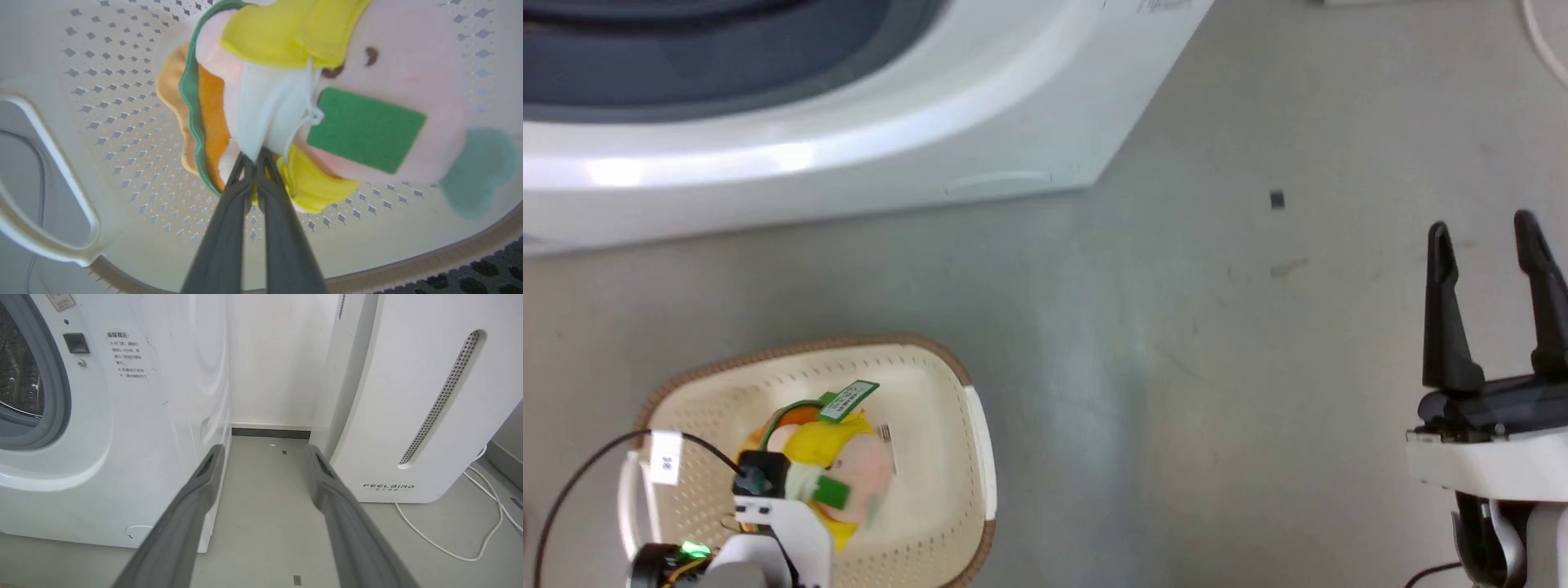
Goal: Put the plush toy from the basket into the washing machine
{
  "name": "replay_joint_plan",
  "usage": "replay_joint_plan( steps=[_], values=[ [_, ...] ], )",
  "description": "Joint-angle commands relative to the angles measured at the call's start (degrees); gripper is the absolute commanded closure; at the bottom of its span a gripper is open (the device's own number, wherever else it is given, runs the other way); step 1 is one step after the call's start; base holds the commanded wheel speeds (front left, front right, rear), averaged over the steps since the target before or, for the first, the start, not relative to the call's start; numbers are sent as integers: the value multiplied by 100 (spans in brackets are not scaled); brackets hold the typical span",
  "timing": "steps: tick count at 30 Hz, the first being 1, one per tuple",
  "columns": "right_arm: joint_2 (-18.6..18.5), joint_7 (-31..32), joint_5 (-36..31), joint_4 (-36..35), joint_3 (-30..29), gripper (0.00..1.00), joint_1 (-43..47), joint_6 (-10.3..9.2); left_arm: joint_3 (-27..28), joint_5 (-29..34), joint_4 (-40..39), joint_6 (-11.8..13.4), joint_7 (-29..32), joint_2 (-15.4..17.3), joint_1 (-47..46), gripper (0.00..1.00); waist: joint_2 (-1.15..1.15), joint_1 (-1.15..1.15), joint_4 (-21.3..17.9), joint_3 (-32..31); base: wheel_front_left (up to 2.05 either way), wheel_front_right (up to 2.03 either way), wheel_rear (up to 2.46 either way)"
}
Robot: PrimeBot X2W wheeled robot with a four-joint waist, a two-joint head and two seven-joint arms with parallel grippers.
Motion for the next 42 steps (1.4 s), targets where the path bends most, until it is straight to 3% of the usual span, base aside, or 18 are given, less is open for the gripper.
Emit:
replay_joint_plan(
  steps=[1,10,18,31,42],
  values=[
    [-1,-26,41,40,-19,0,78,-5,-27,-28,2,-16,-65,-33,79,100,0,0,78,-395,0,0,0],
    [-1,-26,7,186,-99,0,397,-5,-140,-54,-25,-193,-733,-318,309,100,0,0,314,-1232,0,0,0],
    [-1,-26,-14,221,-219,0,720,-5,-88,-120,-595,-134,-990,-621,504,100,0,0,595,-1869,0,0,0],
    [-1,-26,-13,229,-279,0,1046,-5,437,148,-3505,213,-997,-496,1395,100,0,0,816,-2480,0,0,0],
    [-1,-26,27,163,-206,0,1081,-5,1078,392,-5509,270,-998,-284,1440,100,0,0,545,-2379,0,0,0]
  ],
)
